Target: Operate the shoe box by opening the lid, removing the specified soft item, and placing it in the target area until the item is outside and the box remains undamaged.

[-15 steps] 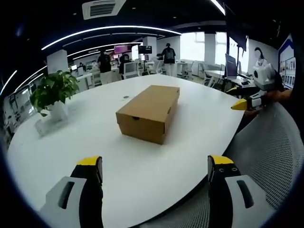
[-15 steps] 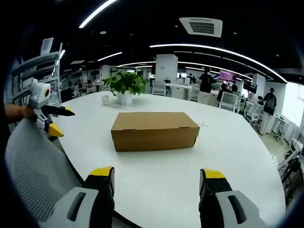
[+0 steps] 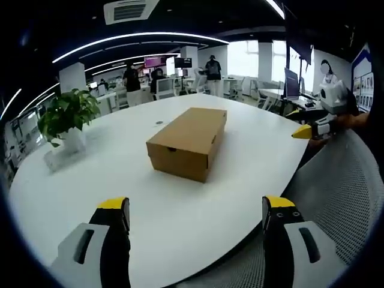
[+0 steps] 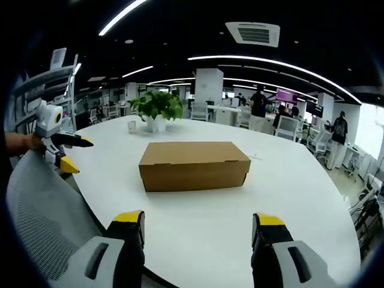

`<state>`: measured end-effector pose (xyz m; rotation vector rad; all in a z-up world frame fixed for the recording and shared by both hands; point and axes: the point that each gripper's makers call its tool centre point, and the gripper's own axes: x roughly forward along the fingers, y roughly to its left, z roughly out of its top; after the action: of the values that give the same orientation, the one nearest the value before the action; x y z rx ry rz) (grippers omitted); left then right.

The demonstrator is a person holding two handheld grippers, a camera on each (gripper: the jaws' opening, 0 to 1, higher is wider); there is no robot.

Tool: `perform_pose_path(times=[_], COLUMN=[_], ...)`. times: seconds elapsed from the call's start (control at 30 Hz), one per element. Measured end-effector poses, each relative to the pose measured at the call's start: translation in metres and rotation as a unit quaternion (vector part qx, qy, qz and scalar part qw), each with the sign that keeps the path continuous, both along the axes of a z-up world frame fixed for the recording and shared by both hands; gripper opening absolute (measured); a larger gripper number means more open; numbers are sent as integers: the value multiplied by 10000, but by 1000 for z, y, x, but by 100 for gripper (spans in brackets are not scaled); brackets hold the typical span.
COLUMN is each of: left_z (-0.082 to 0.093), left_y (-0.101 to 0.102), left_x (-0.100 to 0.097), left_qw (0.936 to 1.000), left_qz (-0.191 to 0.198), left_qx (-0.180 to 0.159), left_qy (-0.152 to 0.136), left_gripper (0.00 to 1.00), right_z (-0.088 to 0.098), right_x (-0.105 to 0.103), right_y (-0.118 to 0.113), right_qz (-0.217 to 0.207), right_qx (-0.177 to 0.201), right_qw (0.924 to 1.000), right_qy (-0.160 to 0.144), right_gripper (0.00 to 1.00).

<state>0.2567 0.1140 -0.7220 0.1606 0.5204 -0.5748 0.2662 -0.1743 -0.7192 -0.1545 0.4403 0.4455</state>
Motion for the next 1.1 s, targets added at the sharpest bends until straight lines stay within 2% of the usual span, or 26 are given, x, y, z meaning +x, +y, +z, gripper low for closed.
perform_pose_path(times=[1.1], left_z=[2], left_y=[-1], left_x=[0], left_qw=[10000], left_qz=[22], left_qx=[-47], left_qy=[-19], left_gripper=[96], right_z=[2], right_x=[1], right_y=[-3], right_qz=[-73], right_qx=[-3], right_qw=[10000], right_qy=[-46], right_gripper=[72])
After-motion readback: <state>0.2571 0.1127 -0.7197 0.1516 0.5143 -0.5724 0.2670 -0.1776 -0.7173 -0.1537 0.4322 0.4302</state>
